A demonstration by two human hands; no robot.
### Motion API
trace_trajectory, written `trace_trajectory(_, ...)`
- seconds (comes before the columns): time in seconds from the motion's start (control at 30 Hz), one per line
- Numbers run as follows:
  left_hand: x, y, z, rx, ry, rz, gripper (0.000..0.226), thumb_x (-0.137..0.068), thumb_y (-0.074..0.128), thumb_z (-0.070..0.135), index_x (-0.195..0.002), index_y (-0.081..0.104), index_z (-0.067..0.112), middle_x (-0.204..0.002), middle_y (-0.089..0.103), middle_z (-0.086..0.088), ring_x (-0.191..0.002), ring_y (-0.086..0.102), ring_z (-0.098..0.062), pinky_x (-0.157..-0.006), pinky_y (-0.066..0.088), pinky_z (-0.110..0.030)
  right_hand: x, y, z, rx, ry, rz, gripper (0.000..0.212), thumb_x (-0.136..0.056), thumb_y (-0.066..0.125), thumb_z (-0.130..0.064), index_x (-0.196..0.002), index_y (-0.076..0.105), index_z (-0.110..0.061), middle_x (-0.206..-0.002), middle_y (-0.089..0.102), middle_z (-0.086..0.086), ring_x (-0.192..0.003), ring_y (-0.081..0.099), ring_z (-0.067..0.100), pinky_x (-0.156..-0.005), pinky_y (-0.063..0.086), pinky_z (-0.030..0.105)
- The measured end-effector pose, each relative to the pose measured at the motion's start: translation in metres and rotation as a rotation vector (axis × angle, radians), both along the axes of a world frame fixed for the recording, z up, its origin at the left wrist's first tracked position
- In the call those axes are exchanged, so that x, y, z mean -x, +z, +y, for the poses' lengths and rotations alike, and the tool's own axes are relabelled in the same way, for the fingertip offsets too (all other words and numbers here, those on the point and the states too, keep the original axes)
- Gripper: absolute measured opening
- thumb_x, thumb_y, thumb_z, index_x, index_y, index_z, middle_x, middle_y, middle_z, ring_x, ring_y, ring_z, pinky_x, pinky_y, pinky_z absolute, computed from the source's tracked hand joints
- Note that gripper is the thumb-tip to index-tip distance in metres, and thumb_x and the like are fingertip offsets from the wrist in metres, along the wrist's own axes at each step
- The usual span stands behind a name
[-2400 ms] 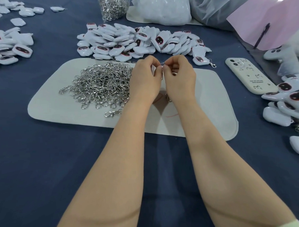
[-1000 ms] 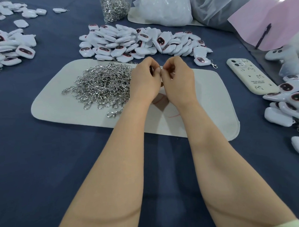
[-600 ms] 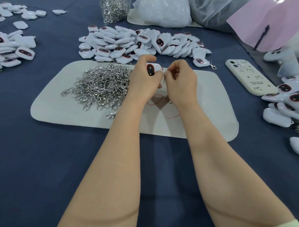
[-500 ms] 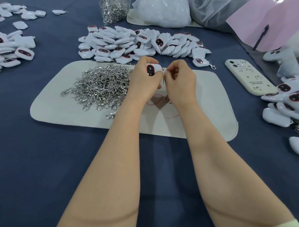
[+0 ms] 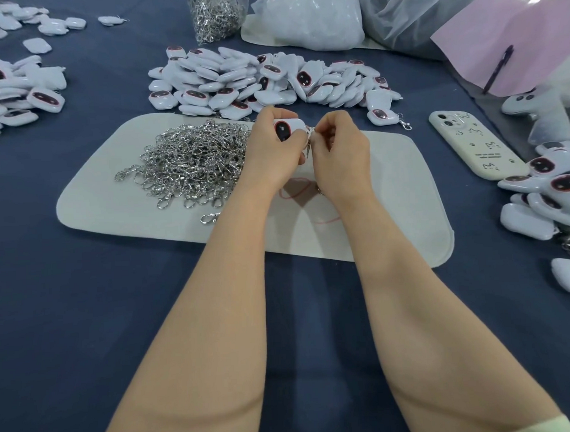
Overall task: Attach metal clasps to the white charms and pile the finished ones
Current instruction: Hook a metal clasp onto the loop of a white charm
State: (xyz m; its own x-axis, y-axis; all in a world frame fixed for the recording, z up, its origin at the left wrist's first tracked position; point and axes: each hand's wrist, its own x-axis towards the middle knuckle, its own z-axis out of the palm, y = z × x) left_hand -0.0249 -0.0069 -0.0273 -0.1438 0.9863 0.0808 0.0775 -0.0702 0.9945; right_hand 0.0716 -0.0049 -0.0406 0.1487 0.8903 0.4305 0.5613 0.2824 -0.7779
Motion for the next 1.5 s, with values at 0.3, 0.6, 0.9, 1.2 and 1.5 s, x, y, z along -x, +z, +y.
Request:
trace_trajectory(0.3, -0.0018, 0.0035, -0.0048, 0.033, 0.005, -0.095, 0.018, -0.087, 0.048, 0.0, -0.099, 0.048, 0.013, -0.081, 0.054, -0.001, -0.043, 0.047, -0.004, -0.045, 0.043, -0.014, 0.0001, 0.0008, -0.0003, 0.027, 0.015, -0.033, 0.011, -0.09, 0.047, 0.001, -0.097, 0.054, -0.002, -0.089, 0.056, 0.004, -0.083, 0.05, 0.019, -0.072, 0.037, 0.022)
trace_trajectory(0.6, 0.0003, 0.0014, -0.0033, 0.005, 0.006, 0.006, 0.02, -0.087, 0.05, -0.001, -0.101, 0.047, 0.013, -0.083, 0.054, -0.002, -0.043, 0.049, -0.004, -0.048, 0.042, -0.017, 0.0012, 0.0003, -0.0002, 0.04, 0.025, -0.12, 0.013, -0.089, 0.045, 0.003, -0.098, 0.053, 0.0, -0.097, 0.057, 0.01, -0.083, 0.045, 0.018, -0.067, 0.029, 0.019)
trace_trajectory(0.9, -0.0036, 0.0043, 0.0, 0.088, -0.004, -0.24, 0.017, -0.087, 0.046, -0.002, -0.099, 0.048, 0.01, -0.072, 0.051, -0.007, -0.038, 0.041, -0.007, -0.04, 0.034, -0.016, 0.0047, 0.004, -0.0043, 0.003, 0.006, 0.006, 0.016, -0.086, 0.046, 0.005, -0.099, 0.054, -0.002, -0.093, 0.058, 0.006, -0.084, 0.051, 0.018, -0.075, 0.041, 0.025)
trace_trajectory(1.2, 0.0031, 0.0082, -0.0006, 0.296, -0.108, -0.743, 0.021, -0.09, 0.044, -0.001, -0.072, 0.045, 0.011, -0.042, 0.046, 0.004, -0.035, 0.04, -0.004, -0.039, 0.034, -0.014, 0.0041, 0.0054, -0.0045, -0.009, -0.001, 0.152, 0.015, -0.09, 0.054, -0.005, -0.097, 0.065, -0.013, -0.084, 0.06, -0.014, -0.074, 0.054, -0.008, -0.071, 0.04, 0.005)
trace_trajectory(1.5, -0.0032, 0.0096, -0.0012, 0.133, 0.03, -0.346, 0.017, -0.087, 0.044, -0.002, -0.083, 0.046, 0.015, -0.064, 0.047, -0.005, -0.034, 0.037, -0.006, -0.04, 0.033, -0.015, 0.0043, 0.0053, -0.0037, -0.083, -0.02, -0.088, 0.018, -0.09, 0.05, -0.002, -0.096, 0.068, -0.005, -0.094, 0.065, 0.008, -0.084, 0.052, 0.013, -0.072, 0.034, 0.015)
